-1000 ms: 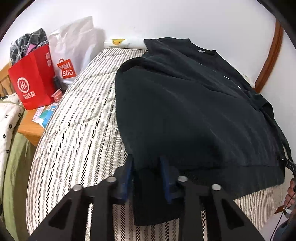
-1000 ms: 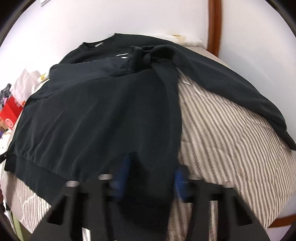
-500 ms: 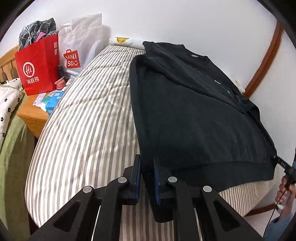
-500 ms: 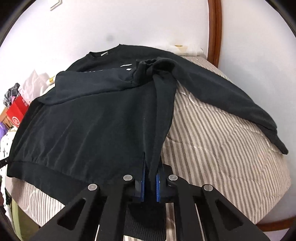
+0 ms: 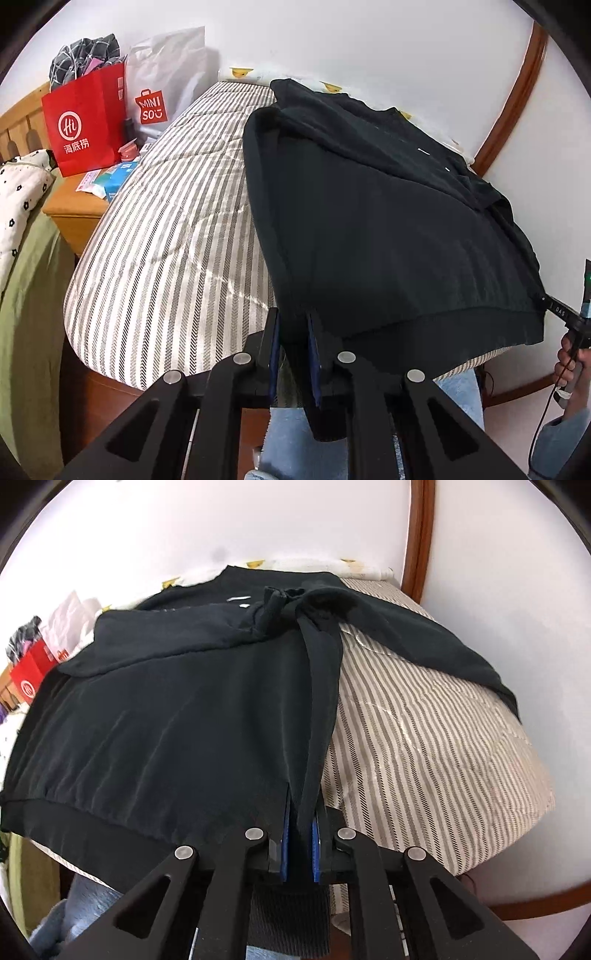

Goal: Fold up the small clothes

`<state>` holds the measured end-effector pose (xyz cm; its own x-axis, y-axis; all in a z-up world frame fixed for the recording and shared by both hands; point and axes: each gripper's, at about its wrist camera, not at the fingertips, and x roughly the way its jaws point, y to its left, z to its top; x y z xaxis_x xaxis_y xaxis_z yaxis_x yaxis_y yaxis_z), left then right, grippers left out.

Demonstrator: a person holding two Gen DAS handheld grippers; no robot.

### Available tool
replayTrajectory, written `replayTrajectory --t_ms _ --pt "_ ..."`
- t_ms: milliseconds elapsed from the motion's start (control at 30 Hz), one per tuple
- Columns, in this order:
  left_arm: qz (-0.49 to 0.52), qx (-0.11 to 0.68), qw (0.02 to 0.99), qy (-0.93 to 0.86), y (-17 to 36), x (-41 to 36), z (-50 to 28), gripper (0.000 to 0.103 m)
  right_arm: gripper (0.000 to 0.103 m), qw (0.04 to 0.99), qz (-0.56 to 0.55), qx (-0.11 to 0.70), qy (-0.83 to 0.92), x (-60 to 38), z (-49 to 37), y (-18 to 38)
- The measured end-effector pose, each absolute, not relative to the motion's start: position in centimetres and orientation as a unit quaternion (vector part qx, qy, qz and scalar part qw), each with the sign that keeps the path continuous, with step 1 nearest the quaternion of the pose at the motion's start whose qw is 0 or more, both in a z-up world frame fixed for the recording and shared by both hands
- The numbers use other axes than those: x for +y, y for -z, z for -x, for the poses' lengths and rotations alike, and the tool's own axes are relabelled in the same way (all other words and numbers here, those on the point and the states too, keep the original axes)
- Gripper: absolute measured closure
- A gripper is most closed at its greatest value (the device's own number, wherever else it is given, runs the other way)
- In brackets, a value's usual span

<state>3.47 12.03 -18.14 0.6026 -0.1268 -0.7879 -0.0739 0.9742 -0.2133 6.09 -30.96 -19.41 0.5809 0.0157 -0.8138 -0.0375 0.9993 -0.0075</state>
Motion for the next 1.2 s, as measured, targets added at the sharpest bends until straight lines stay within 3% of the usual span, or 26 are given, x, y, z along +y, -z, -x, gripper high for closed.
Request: replayTrajectory --t_ms 100,167,200,267,700,967,1200 --pt "0.096 0.441 0.892 -0.005 17.0 11.8 -3.8 0.084 0.078 0.897 0.017 0.442 -0.010 -31.0 -6.1 17.8" --pt "0.075 0.427 0.901 -0.019 15.9 11.8 -4.3 0.073 0.060 0.907 0.017 0.421 -0.011 -30.7 -6.4 16.1" --pt "0.071 0.422 0.903 -0.022 15.6 11.8 -4.6 0.069 0.058 0.911 0.019 0.412 -0.014 -30.4 -6.8 15.3" --pt "0.068 0.413 0.908 -0.028 14.9 12.2 -5.5 0.060 0.057 0.918 0.025 0.395 -0.028 -29.0 -8.0 13.6" --pt "0.045 0.422 0.904 -0.043 14.1 14.3 -13.8 0.060 0.057 0.907 0.024 0.369 -0.203 -11.5 -23.1 8.9" --pt "0.053 0.441 0.895 -0.031 16.6 15.8 -20.4 0.060 0.057 0.882 0.046 0.395 -0.254 -1.4 -33.1 11.2" --pt "-0.001 0.448 0.894 -0.021 18.5 16.5 -24.0 0.060 0.057 0.863 0.076 0.406 -0.290 5.5 -39.4 13.9"
